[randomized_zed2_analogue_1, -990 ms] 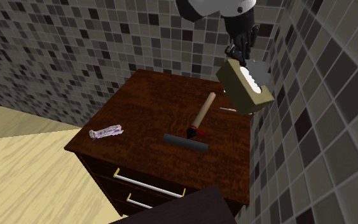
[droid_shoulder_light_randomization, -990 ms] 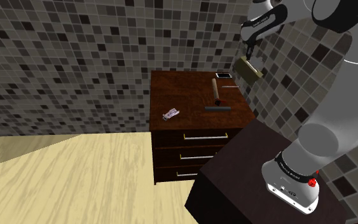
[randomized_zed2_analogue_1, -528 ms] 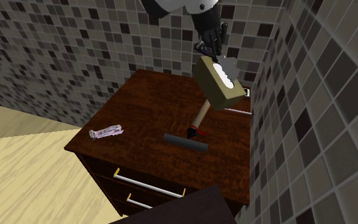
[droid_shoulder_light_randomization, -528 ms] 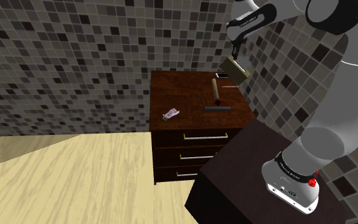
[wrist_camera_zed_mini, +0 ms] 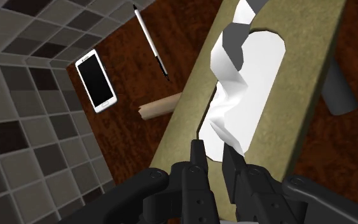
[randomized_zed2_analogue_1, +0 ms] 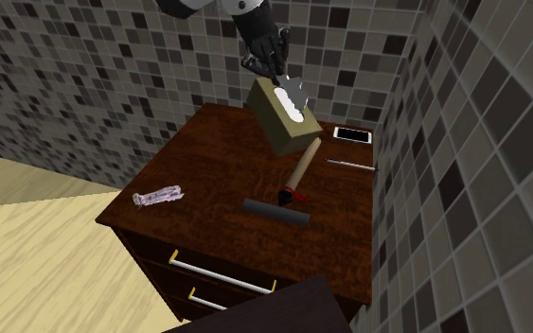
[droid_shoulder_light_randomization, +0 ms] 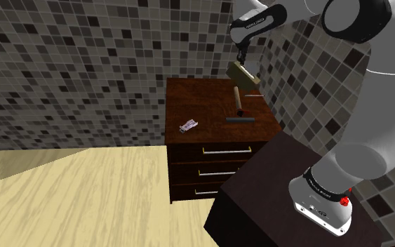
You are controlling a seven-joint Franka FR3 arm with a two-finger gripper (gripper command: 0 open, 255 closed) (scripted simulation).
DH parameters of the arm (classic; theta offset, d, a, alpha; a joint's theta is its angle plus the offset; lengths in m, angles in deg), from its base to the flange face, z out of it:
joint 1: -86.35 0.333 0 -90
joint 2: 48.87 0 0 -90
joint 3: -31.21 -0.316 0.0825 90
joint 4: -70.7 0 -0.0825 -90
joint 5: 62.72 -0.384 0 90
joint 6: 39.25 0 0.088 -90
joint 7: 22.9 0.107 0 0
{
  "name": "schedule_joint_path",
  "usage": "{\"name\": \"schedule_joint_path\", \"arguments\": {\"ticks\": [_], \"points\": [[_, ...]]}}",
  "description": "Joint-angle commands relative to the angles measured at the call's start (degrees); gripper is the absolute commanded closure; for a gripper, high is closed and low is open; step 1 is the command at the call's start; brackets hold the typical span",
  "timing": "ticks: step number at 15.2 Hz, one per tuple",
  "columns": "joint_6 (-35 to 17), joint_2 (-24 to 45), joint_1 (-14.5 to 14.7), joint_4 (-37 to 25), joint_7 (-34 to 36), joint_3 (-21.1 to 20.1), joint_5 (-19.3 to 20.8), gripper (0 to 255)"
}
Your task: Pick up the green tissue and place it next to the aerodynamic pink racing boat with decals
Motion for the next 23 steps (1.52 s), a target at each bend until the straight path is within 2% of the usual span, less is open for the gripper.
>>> {"name": "schedule_joint_path", "arguments": {"ticks": [1, 6, 11, 23], "points": [[1.78, 1.15, 1.52, -2.09, 1.82, -0.7, -0.1, 255], [6.76, 5.73, 4.96, -9.81, 5.52, -2.42, -0.85, 255], [12.65, 11.92, 8.07, -20.26, 8.44, -3.92, -1.84, 255], [5.97, 15.34, 7.94, -16.58, 10.98, -3.86, -1.26, 255]]}}
